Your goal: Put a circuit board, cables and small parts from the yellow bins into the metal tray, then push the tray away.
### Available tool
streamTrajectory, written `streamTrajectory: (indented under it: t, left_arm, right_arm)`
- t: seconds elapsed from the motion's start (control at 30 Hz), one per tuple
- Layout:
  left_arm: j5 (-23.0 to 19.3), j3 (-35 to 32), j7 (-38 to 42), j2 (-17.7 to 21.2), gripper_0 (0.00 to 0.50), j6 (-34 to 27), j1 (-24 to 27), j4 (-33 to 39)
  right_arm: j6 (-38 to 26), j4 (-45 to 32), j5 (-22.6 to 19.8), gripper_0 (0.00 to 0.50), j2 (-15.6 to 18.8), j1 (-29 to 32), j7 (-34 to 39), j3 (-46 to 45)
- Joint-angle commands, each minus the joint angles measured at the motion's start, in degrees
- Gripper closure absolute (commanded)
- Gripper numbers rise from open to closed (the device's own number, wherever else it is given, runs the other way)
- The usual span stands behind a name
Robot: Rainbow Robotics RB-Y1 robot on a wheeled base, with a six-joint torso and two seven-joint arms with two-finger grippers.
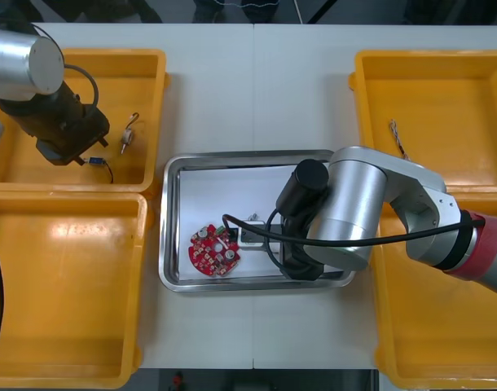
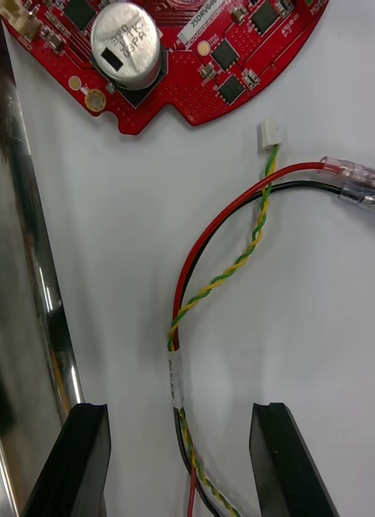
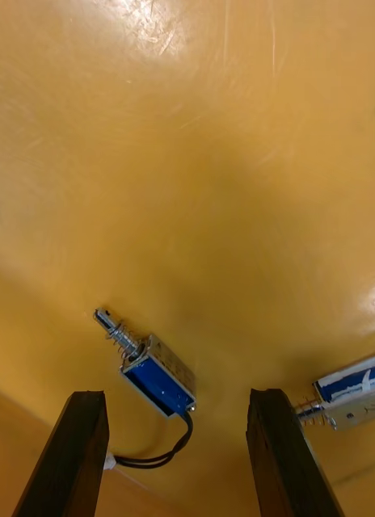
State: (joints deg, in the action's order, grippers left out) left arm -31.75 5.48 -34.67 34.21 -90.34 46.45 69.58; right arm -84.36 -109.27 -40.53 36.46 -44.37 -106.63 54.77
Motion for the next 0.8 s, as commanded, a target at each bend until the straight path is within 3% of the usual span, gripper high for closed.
streamTrajectory:
  t: [0.03, 0.33, 0.6, 0.63, 0.7, 0.73, 0.77, 0.8]
  left_arm:
    - [1.16, 2.43, 5.05, -0.9, 0.0, 2.53, 2.86, -1.64]
    - [2.22, 3.75, 4.7, -1.78, 0.0, 6.05, 2.86, -4.98]
    - [2.3, 4.62, 4.08, -1.86, 0.0, 7.02, 2.86, -5.86]
    - [2.3, 4.71, 3.99, -1.86, 0.018, 7.02, 2.86, -5.86]
    - [2.3, 4.71, 3.64, -1.86, 0.359, 7.02, 2.86, -5.86]
    - [2.22, 4.71, 3.56, -1.86, 0.449, 7.02, 2.86, -5.86]
    - [2.13, 4.71, 3.47, -1.86, 0.498, 7.02, 2.86, -5.86]
    - [2.13, 4.71, 3.29, -1.86, 0.498, 7.02, 2.86, -5.86]
  right_arm:
    - [-0.89, -1.38, -1.13, 0.0, -1.22, 0.16, 1.96, -3.18]
    - [-4.67, -4.72, -0.87, 0.0, -1.04, -0.1, 2.66, -7.22]
    - [-16.1, -7.36, -1.92, 0.0, -1.04, -1.68, 3.8, -13.73]
    - [-16.8, -7.36, -1.92, 0.0, -0.96, -1.77, 3.89, -14.25]
    - [-19.61, -7.71, -2.63, 0.0, -1.04, -2.3, 4.15, -16.19]
    - [-20.23, -7.71, -2.8, 0.0, -1.04, -2.47, 4.24, -16.54]
    - [-21.81, -7.8, -3.24, 0.0, -0.96, -2.83, 4.5, -17.51]
    - [-23.3, -7.89, -3.59, 0.0, -0.96, -3.09, 4.68, -18.47]
